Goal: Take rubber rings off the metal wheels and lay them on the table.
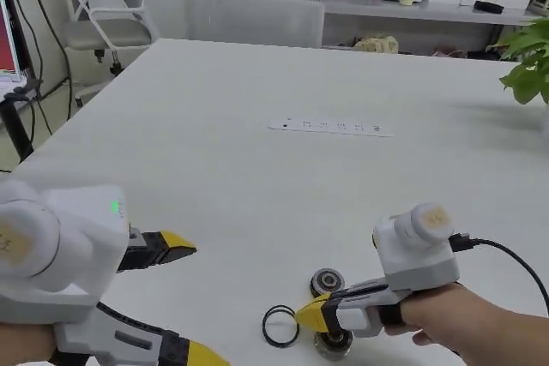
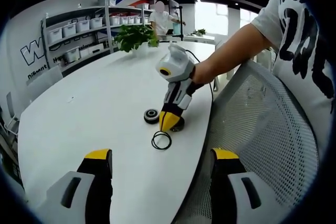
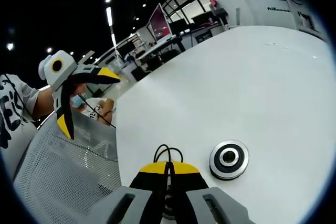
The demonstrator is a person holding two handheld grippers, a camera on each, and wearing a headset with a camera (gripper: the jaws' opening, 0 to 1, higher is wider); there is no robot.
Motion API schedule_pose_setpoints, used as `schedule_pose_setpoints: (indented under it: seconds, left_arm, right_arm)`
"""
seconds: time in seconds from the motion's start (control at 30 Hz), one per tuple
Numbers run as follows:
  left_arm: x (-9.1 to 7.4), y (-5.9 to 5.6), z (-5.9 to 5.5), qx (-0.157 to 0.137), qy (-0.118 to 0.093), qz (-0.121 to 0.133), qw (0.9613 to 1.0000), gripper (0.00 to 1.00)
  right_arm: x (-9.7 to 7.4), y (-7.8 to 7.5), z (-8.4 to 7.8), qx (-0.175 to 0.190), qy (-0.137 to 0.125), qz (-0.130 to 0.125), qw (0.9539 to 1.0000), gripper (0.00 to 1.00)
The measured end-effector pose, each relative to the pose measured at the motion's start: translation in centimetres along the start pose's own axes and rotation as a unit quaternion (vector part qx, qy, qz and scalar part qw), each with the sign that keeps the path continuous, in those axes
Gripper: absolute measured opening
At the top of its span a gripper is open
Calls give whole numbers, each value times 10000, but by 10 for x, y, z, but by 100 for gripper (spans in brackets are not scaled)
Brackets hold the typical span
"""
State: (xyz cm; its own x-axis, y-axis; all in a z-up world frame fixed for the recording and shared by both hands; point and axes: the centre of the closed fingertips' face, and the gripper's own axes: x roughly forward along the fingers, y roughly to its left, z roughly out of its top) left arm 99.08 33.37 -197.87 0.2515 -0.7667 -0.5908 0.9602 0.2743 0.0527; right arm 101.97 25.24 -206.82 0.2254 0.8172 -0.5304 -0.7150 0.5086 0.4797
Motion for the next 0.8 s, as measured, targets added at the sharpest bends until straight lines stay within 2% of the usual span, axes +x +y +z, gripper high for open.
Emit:
schedule_pose_setpoints:
  seconds: [0.3, 0.53, 0.8]
  left_arm:
    - [2, 1, 0, -4, 21, -8, 10000, 74]
    - [4, 1, -2, 1, 55, -26, 10000, 74]
    - [6, 1, -3, 8, 109, -64, 9999, 73]
  right_arm:
    - [1, -6, 0, -49, -15, -139, 9999, 0]
    - [0, -9, 0, -96, -37, -225, 9997, 4]
    - [-5, -9, 6, -56, -222, -192, 9996, 6]
